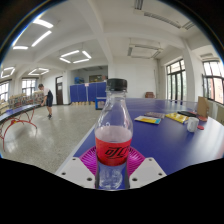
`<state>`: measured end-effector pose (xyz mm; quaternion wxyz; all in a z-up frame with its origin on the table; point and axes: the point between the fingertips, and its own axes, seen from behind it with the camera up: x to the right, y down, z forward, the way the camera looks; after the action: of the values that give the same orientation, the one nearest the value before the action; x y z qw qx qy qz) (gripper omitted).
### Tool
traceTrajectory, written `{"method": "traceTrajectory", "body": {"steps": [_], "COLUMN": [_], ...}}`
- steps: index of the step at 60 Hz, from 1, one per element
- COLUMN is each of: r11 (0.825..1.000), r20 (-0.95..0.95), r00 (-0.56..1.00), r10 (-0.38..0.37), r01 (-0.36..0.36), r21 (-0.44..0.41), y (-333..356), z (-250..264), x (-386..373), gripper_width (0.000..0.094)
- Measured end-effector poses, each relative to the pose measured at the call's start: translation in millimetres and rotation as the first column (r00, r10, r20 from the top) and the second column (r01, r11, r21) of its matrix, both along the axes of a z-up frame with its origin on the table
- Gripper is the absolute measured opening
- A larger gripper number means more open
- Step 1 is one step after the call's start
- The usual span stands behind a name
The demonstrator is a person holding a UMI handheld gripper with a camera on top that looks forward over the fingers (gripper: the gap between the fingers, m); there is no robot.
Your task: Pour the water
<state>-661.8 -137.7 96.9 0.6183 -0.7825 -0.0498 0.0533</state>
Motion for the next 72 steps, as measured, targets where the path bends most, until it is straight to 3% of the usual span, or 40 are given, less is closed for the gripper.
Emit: {"method": "traceTrajectory", "body": {"steps": [8, 12, 23, 29, 35, 38, 44, 52, 61, 72], "r11": [0.998, 0.993, 0.96, 0.934, 0.916, 0.915, 0.932, 0.954, 0.983, 0.983], "r20": [-0.062, -0.14, -0.448, -0.65, -0.85, -0.912, -0.936, -0.856, -0.792, -0.788], "r00": [0.997, 0.987, 0.862, 0.676, 0.344, 0.144, -0.189, -0.483, -0.606, -0.615], "r10": [0.042, 0.081, 0.236, 0.348, 0.398, 0.385, 0.298, 0.185, 0.078, 0.03], "r01": [-0.039, -0.068, -0.136, -0.187, -0.205, -0.192, -0.153, -0.12, -0.085, -0.125], "r21": [0.047, 0.095, 0.244, 0.306, 0.346, 0.356, 0.328, 0.274, 0.162, 0.134], "y": [3.2, -1.6, 38.8, 81.3, 116.2, 138.3, 181.3, 229.7, 262.0, 264.7], "z": [42.4, 89.4, 229.4, 281.9, 319.7, 324.2, 307.9, 251.3, 177.0, 155.5], "x": [1.2, 23.2, 75.1, 133.9, 190.0, 226.5, 290.9, 354.3, 393.1, 405.9], "gripper_width": [0.0337, 0.0334, 0.0333, 0.0334, 0.0337, 0.0336, 0.0336, 0.0336, 0.0333, 0.0332]}}
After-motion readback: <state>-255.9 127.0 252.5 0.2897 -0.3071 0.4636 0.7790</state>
